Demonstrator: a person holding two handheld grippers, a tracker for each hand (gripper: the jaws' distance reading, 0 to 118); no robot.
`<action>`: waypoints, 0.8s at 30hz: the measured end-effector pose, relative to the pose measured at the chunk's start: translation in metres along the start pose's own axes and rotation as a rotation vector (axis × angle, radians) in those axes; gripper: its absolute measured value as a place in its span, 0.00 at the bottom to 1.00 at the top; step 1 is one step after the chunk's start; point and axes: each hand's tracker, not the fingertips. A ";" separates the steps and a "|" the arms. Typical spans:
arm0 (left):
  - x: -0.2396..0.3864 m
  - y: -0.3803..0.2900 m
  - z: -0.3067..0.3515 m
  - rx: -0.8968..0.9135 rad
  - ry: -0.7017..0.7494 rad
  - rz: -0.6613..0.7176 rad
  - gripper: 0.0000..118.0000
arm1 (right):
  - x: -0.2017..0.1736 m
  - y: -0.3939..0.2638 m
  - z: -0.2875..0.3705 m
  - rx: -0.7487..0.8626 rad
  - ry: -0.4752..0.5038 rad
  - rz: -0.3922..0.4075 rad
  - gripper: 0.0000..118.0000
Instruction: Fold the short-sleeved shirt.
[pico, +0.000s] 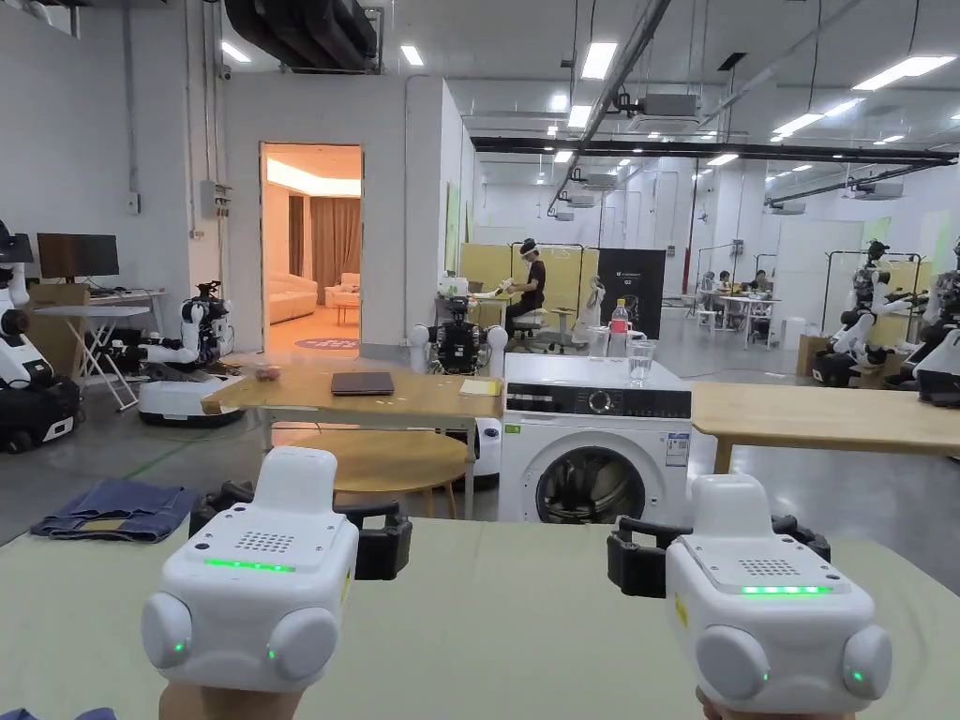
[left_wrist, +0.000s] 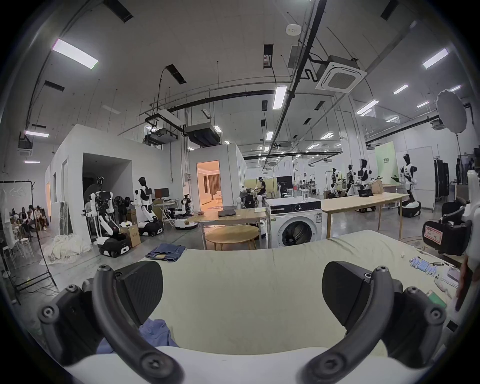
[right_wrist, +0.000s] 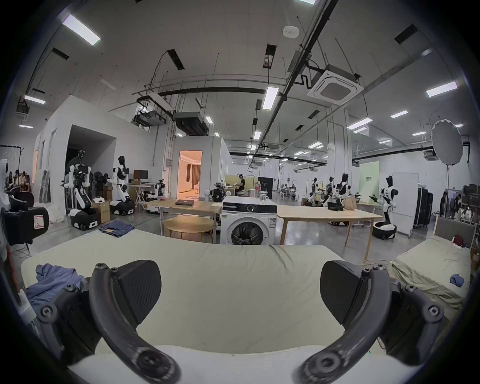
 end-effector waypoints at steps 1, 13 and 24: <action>-0.001 0.000 0.000 0.003 0.002 0.001 1.00 | 0.000 0.000 0.000 0.002 0.001 -0.001 1.00; -0.003 -0.002 -0.003 -0.002 -0.005 0.019 1.00 | -0.002 0.000 -0.001 0.000 -0.001 0.018 1.00; -0.008 -0.007 0.002 0.037 -0.038 0.026 0.00 | 0.008 0.006 0.007 0.009 -0.018 0.004 0.00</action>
